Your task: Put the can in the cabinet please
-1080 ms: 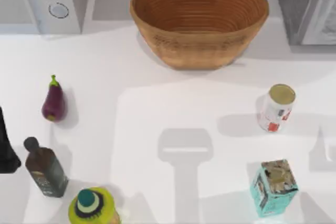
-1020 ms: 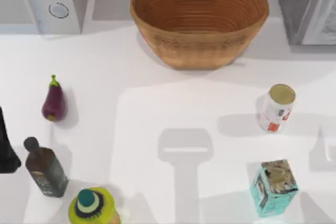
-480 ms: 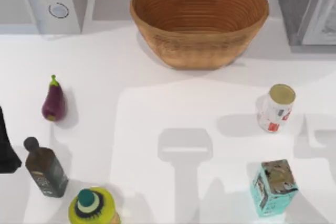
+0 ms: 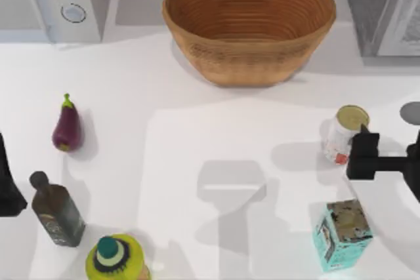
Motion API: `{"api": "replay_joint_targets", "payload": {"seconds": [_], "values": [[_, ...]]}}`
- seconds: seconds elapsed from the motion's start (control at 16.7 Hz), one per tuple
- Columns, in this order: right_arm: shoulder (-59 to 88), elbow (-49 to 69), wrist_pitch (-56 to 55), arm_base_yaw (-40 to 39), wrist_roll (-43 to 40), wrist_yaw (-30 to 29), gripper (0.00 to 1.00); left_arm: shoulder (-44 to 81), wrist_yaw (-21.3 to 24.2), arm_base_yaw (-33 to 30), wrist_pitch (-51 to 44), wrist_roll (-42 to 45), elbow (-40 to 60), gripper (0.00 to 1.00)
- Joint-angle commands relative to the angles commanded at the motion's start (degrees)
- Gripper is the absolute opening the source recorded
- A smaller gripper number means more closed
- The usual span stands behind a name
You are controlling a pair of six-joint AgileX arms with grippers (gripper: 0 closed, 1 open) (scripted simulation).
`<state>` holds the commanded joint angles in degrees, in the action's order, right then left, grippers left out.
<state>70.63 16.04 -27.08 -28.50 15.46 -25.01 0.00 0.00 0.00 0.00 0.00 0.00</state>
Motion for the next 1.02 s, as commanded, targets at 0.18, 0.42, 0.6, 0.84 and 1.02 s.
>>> {"api": "replay_joint_targets", "payload": {"seconds": [0.18, 0.42, 0.6, 0.84, 1.02], "values": [[12.6, 3.3, -5.3, -4.9, 3.2, -4.5, 1.00, 0.0, 0.0, 0.0, 0.0, 0.0, 0.0, 1.00], [21.0, 5.0, -9.0, -8.7, 5.6, -7.9, 1.00, 0.0, 0.0, 0.0, 0.0, 0.0, 0.0, 1.00], [21.7, 5.1, -9.2, -9.0, 5.8, -8.2, 1.00, 0.0, 0.0, 0.0, 0.0, 0.0, 0.0, 1.00], [22.0, 5.6, -9.8, -7.7, 5.0, -7.3, 1.00, 0.0, 0.0, 0.0, 0.0, 0.0, 0.0, 1.00], [27.5, 8.3, -13.7, -3.5, 2.4, -3.8, 1.00, 0.0, 0.0, 0.0, 0.0, 0.0, 0.0, 1.00]]}}
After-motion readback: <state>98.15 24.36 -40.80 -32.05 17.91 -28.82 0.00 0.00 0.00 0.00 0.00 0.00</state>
